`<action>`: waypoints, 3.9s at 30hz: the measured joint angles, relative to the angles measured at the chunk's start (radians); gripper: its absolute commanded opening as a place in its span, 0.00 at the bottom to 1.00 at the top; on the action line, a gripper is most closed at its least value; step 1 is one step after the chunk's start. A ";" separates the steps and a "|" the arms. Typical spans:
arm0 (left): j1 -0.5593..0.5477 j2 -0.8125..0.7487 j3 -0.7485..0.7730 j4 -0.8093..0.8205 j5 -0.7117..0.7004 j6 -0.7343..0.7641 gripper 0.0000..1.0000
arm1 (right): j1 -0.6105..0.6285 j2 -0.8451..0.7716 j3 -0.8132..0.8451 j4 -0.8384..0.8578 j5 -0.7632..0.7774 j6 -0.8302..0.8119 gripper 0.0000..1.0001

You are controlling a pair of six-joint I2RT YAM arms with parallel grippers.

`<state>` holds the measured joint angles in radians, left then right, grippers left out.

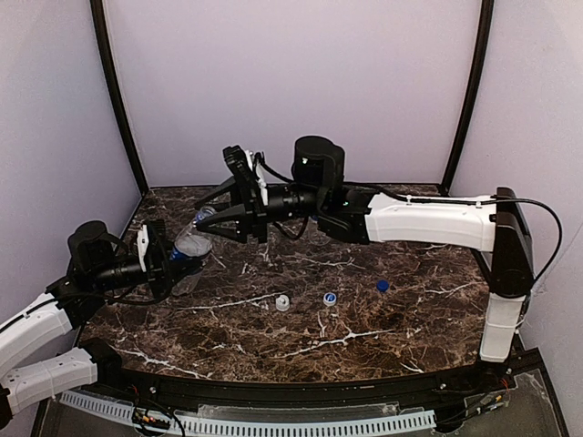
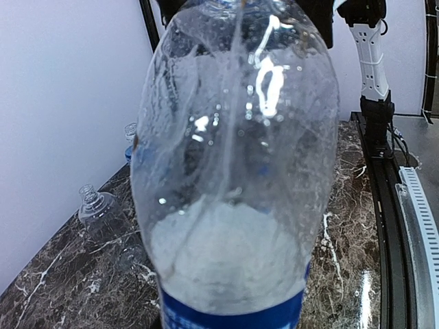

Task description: Unscrew the bottle caps

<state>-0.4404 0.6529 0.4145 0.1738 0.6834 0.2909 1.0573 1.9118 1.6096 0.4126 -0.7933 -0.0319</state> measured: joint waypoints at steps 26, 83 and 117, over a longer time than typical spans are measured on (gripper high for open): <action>0.003 -0.028 0.000 0.013 -0.039 -0.006 0.99 | -0.091 -0.170 0.006 -0.370 0.082 -0.067 0.00; 0.240 -0.089 -0.225 0.101 -0.542 -0.119 0.99 | -0.695 -0.278 -0.378 -0.384 0.809 0.003 0.99; 0.406 -0.199 -0.224 0.077 -0.563 -0.172 0.99 | -1.173 -1.098 -1.270 -0.388 0.980 0.414 0.99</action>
<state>-0.0345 0.4538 0.1902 0.2512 0.1207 0.1188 -0.1162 0.8139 0.3401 0.0250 0.1871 0.3817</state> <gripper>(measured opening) 0.988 0.986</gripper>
